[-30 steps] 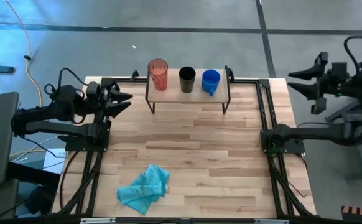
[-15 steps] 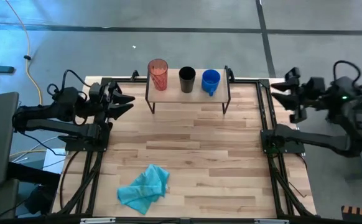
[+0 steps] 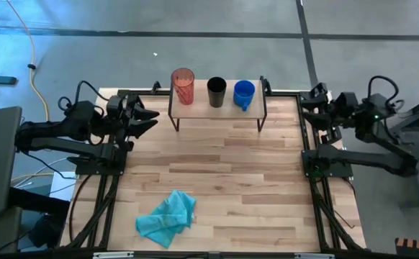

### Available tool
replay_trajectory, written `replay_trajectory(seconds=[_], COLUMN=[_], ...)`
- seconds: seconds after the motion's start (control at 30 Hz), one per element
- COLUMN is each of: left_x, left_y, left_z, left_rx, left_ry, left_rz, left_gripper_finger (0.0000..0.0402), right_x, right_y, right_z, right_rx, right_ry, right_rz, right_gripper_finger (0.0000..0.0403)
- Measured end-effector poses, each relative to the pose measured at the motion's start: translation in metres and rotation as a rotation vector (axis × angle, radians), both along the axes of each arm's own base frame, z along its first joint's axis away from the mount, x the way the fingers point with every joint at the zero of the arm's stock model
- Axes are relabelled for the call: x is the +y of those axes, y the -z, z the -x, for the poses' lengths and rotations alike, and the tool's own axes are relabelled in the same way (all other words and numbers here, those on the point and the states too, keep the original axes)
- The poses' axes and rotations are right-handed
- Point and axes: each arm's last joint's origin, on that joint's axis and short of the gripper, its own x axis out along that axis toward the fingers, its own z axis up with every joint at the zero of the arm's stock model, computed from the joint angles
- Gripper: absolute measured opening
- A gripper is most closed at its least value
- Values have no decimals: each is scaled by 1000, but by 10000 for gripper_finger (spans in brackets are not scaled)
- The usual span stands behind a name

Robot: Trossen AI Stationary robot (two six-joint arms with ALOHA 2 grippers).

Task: Stack small to large cups/mugs on shelf
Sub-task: Return to Home Position

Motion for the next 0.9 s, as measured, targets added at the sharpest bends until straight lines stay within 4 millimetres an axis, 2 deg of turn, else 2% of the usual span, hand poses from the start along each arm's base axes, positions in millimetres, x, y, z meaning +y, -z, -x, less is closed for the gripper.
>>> replay_trajectory(seconds=[0.33,0.6,0.9], left_x=[-14,-24,-24], left_y=[-5,7,9], left_z=[0,-2,1], left_rx=[-32,111,119], left_ry=[-55,-95,-69], left_rz=[-112,-138,-192], left_gripper_finger=[138,138,138], right_x=[2,1,-1], right_y=[4,15,20], right_z=[-12,-19,-21], right_rx=[38,155,206], right_ry=[-17,18,59], right_rz=[-19,-12,-10], right_gripper_finger=[136,136,136])
